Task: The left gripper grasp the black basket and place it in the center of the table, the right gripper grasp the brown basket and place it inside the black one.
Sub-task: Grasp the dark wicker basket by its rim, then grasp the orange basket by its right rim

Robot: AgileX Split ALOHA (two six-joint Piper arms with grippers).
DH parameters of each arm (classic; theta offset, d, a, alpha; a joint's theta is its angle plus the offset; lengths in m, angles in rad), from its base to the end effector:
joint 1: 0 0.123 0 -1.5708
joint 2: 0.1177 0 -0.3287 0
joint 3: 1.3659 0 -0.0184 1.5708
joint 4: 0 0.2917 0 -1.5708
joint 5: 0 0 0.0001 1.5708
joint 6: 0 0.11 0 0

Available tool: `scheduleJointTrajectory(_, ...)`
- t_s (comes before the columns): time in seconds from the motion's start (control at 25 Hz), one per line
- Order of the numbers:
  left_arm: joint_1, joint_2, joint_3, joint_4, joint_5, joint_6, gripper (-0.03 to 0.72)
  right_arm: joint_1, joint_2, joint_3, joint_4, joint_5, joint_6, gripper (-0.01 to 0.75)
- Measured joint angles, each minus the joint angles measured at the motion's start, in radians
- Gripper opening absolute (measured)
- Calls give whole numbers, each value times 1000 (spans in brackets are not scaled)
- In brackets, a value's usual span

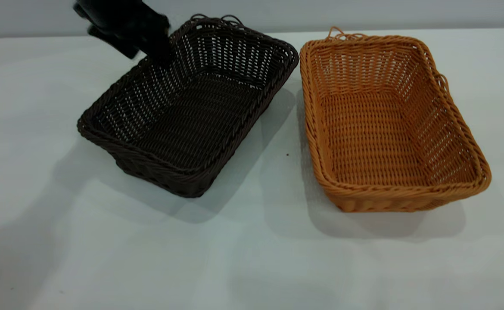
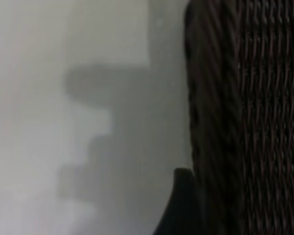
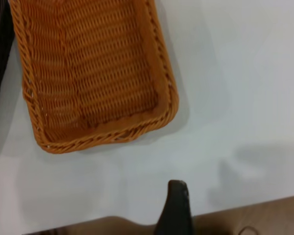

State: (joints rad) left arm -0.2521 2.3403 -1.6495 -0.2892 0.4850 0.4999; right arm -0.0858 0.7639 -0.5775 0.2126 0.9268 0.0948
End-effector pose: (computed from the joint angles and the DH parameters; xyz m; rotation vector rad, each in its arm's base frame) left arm 0.5363 -0.1533 0.0844 0.6892 2.5462 -0.1793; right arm 0.1413 0.0065 0.2739 0.3366 2.5648 0.2700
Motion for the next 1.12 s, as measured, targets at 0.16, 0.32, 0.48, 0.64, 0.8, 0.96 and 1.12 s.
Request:
scheduleJointTrajectory(0.16, -3, 54, -20, 0, -2, 2, 548, 0, 124, -22, 49, -5, -15, 565)
scheduleJointTrajectory(0.32, -3, 57, -24, 16, -10, 2, 547, 0, 248, -49, 141, -24, -71, 565)
scheduleJointTrajectory(0.48, -3, 80, -27, 19, -39, 2, 491, 0, 379, -54, 302, -48, -167, 565)
scheduleJointTrajectory(0.64, -3, 111, -27, 22, -68, 2, 257, 0, 519, -54, 477, -52, -260, 565)
scheduleJointTrajectory(0.8, -1, 97, -27, 24, -74, 0, 81, 0, 677, -57, 647, -60, -322, 565)
scheduleJointTrajectory(0.96, 20, 41, -46, 36, -51, 11, 80, 0, 825, -62, 773, -85, -337, 565)
scheduleJointTrajectory(1.12, 63, -40, -62, 37, -63, 12, 79, 0, 975, -64, 895, -95, -305, 565)
